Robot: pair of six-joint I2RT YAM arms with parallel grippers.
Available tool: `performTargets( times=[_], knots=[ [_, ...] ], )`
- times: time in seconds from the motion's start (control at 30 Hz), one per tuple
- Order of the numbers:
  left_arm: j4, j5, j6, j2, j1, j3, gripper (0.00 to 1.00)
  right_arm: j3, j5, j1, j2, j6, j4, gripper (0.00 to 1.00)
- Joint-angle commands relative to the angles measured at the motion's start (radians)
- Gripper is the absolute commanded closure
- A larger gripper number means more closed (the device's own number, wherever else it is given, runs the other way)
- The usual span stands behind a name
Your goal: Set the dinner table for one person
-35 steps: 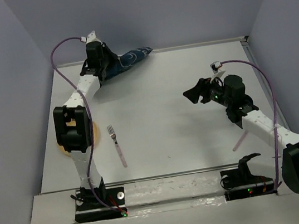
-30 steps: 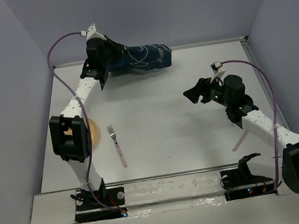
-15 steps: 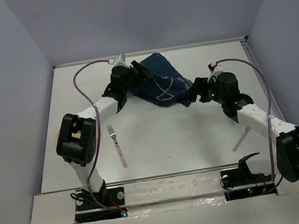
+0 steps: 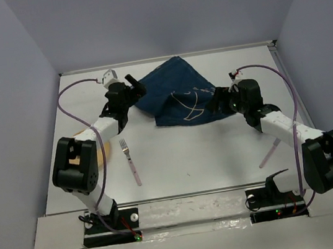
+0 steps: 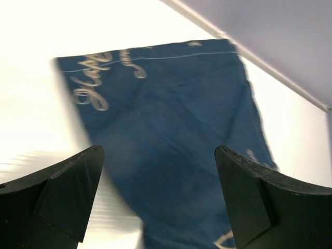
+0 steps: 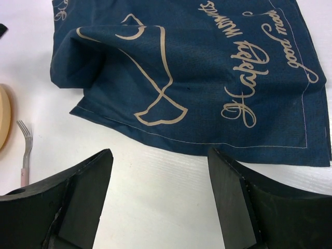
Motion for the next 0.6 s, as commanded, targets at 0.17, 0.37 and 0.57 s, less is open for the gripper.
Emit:
performTargets(
  times=[0.17, 0.37, 0.57],
  knots=[
    [-0.08, -0.04, 0.023, 0.193, 0.121, 0.171, 0.16, 0.042, -0.033, 0.003, -0.032, -0.015, 0.018, 0.22],
    [-0.205, -0.074, 0.046, 0.325, 0.138, 0.299, 0.22, 0.041, -0.051, 0.003, -0.032, -0.011, 0.026, 0.23],
    [-0.242, -0.069, 0.029, 0.413, 0.14, 0.385, 0.29, 0.041, -0.059, 0.012, -0.033, -0.009, 0.031, 0.23]
  ],
)
